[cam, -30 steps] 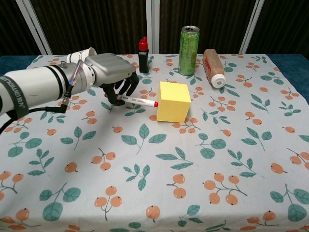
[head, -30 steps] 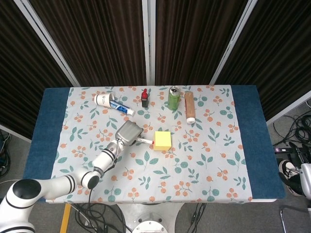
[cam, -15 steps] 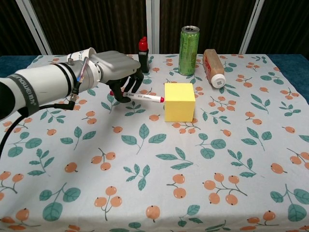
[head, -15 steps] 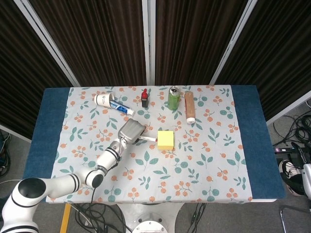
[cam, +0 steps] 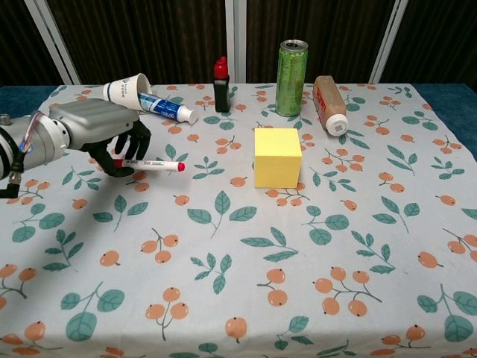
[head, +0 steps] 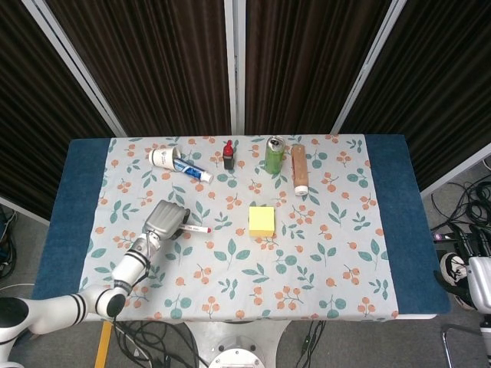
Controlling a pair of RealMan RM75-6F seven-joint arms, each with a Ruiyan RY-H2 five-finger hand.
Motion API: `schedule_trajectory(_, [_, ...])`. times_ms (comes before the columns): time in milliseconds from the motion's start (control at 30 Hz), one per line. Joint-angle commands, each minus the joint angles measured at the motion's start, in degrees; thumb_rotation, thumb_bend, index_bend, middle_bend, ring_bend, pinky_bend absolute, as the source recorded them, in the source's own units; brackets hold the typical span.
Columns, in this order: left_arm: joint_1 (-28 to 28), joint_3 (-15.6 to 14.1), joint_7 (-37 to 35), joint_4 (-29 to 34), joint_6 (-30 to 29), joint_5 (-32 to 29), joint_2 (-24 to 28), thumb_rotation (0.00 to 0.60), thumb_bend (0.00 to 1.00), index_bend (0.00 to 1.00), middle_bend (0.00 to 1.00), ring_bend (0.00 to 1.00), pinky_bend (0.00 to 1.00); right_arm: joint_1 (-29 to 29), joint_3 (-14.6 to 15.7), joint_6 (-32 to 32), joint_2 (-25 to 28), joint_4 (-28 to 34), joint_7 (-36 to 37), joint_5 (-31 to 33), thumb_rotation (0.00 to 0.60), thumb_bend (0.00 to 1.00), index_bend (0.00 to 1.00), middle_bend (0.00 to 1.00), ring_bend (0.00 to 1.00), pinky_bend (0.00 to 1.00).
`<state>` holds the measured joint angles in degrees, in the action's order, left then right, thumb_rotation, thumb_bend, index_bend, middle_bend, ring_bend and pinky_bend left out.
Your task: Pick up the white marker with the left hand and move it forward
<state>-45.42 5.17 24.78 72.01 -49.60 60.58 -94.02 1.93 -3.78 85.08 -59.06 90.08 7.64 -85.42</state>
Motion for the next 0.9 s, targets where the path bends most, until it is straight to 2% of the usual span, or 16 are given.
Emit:
schedule_trajectory(33, [0.4,0.0,0.4,0.7,-0.3,-0.7,0.1,0.6,0.4,0.43,0.54,0.44,0.55,-0.2,0.1,0.4,0.1,0.3,-0.1,-0.1,0.6,0.13,0.07,0.23,0.03,0.04])
schedule_trajectory(100, [0.8,0.2,0.6,1.6,-1.0,-1.0,0.5,0.6,0.36,0.35,0.47,0.36,0.49,-0.4,0.1,0.5,0.2,0.4,0.0,0.1,0.6,0.13,0.07,0.23,0.03,0.04])
schedule_trajectory(167, [1.8,0.3,0.4,3.2,-2.8,-0.8,1.6,0.6,0.34,0.32,0.43,0.32,0.44,-0.5,0.1,0.5,0.3,0.3,0.3,0.3,0.6,0.13,0.07,0.23,0.03,0.04])
schedule_trajectory(333, [7.1,0.8,-4.8,7.2,-10.6,1.4,6.7,0.6,0.33,0.31,0.41,0.29,0.39,-0.4,-0.1,-0.1,0.5,-0.6,2.5,0.8,0.6,0.13,0.07,0.23,0.03,0.04])
schedule_trajectory(467, [13.3,0.7,-13.7,7.7,-18.8,5.2,11.1,0.6,0.3,0.31,0.41,0.28,0.36,0.1,-0.2,-1.2,0.6,-1.6,3.5,1.1,0.6,0.14,0.07,0.23,0.03,0.06])
schedule_trajectory(600, [20.0,-0.9,-20.7,6.6,-25.4,7.6,15.0,0.6,0.21,0.31,0.39,0.27,0.33,0.7,-0.2,-2.1,0.3,-2.3,4.2,1.0,0.6,0.15,0.07,0.22,0.03,0.06])
schedule_trajectory(733, [25.8,-2.8,-22.7,8.2,-31.3,9.2,17.9,0.6,0.16,0.31,0.37,0.25,0.32,0.8,0.0,-1.8,-0.1,-2.3,4.9,0.4,0.6,0.16,0.07,0.22,0.03,0.06])
schedule_trajectory(900, [31.5,-5.9,-21.8,11.0,-37.3,12.7,19.7,0.6,0.16,0.31,0.37,0.25,0.32,0.9,0.1,-0.9,-0.3,-1.3,5.5,-0.9,0.6,0.15,0.07,0.22,0.03,0.06])
